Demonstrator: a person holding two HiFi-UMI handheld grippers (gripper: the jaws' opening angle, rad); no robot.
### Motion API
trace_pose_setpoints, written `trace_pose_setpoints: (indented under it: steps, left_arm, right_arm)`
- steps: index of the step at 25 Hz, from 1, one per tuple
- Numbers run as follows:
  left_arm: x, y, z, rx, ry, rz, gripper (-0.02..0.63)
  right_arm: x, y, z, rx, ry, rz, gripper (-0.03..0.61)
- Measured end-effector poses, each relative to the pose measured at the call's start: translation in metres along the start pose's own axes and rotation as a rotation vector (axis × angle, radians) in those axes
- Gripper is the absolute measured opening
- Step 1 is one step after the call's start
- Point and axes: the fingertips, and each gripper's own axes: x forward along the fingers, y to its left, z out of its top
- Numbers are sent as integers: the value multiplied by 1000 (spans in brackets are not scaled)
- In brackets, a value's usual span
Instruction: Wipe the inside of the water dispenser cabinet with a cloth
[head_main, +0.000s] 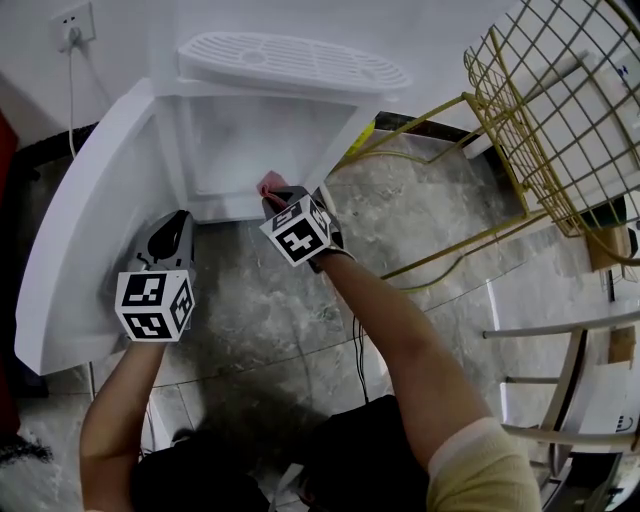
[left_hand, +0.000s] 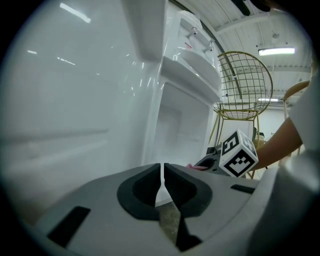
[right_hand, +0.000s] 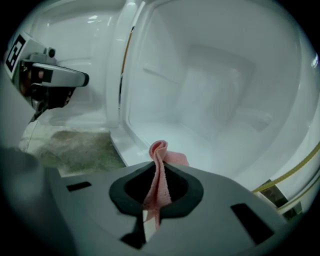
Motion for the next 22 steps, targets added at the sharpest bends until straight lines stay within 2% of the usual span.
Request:
trace_pose_setpoints:
  steps: [3, 9, 12, 15, 22]
  left_arm:
    - [-4, -2, -4, -4, 5, 10, 18]
    - [-5, 9, -12, -9, 25, 38, 18]
    - [-5, 11, -17, -13, 34, 43, 18]
    - [-4, 13, -19, -17, 36, 48, 18]
    - [0, 13, -25, -25, 43, 46, 18]
  right_arm:
    - [-8, 19, 14, -83, -77, 32, 29]
    - [-17, 46, 56, -172, -280, 82, 29]
    - [-25, 70, 70, -228, -364, 171, 29]
    - [-24, 96, 69, -315, -375, 250, 29]
    - [-4, 107, 74, -379, -365, 228, 29]
